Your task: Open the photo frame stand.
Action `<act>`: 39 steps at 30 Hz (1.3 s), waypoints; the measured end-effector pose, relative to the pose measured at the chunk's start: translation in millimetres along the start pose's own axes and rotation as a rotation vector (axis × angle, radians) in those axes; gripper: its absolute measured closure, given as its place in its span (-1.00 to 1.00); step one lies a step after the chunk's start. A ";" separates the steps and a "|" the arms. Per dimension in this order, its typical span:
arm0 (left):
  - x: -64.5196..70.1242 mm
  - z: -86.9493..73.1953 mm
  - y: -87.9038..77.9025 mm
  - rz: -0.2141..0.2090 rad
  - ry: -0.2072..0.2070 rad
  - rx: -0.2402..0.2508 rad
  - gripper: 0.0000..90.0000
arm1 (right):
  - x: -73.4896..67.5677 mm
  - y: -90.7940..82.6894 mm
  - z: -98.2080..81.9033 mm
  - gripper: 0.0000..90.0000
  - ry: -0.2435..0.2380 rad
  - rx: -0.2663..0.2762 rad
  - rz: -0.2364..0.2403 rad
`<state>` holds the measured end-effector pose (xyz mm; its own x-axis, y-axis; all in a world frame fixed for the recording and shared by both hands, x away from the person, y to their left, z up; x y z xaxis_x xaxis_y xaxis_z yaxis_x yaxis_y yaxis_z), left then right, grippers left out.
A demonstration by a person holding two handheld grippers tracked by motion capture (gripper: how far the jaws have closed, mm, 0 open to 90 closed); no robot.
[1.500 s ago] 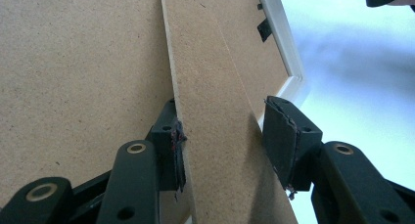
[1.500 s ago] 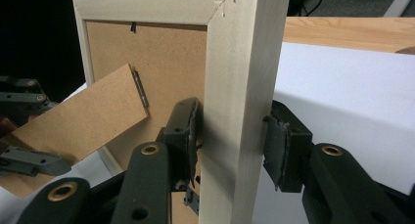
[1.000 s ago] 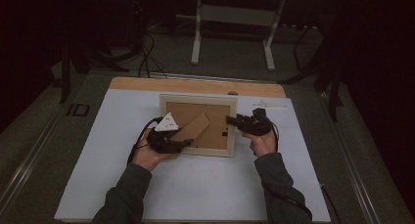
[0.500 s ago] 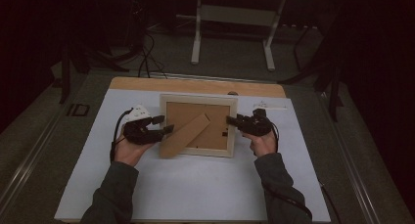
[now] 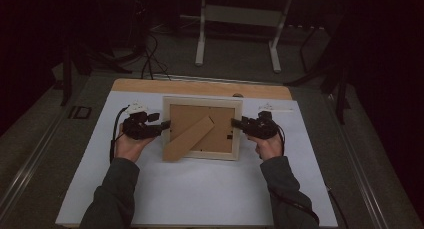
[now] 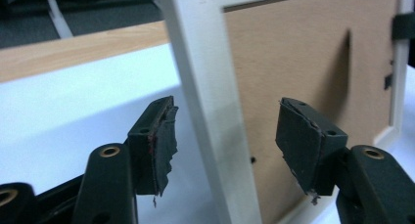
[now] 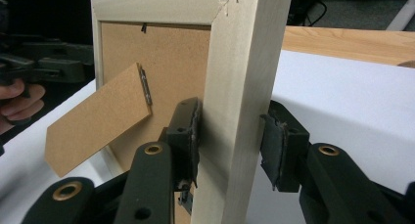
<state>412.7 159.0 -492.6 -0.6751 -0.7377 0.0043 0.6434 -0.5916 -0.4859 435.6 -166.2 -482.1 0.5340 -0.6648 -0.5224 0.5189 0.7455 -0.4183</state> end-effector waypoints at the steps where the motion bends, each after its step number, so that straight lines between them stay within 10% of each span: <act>1: -1.0 -0.1 3.2 -0.004 0.004 -0.008 -0.10 | 0.1 -0.2 0.1 0.36 -0.004 0.000 0.001; 39: 1.0 8.8 9.4 -0.053 0.000 -0.024 0.22 | -3.5 -3.3 5.2 0.36 -0.077 -0.025 -0.015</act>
<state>421.2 149.8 -489.5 -0.7081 -0.7054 0.0303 0.5980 -0.6221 -0.5054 435.5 -166.5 -475.0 0.5765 -0.6766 -0.4580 0.5106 0.7360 -0.4446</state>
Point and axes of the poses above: each handheld gripper's, and its own axes: y roughly forward along the jaws, z roughly out of its top, x roughly to its right, the point moved 6 cm from there along y, roughly forward along the jaws, and after that the axes turned 13 degrees about y, right-handed, at the moved point
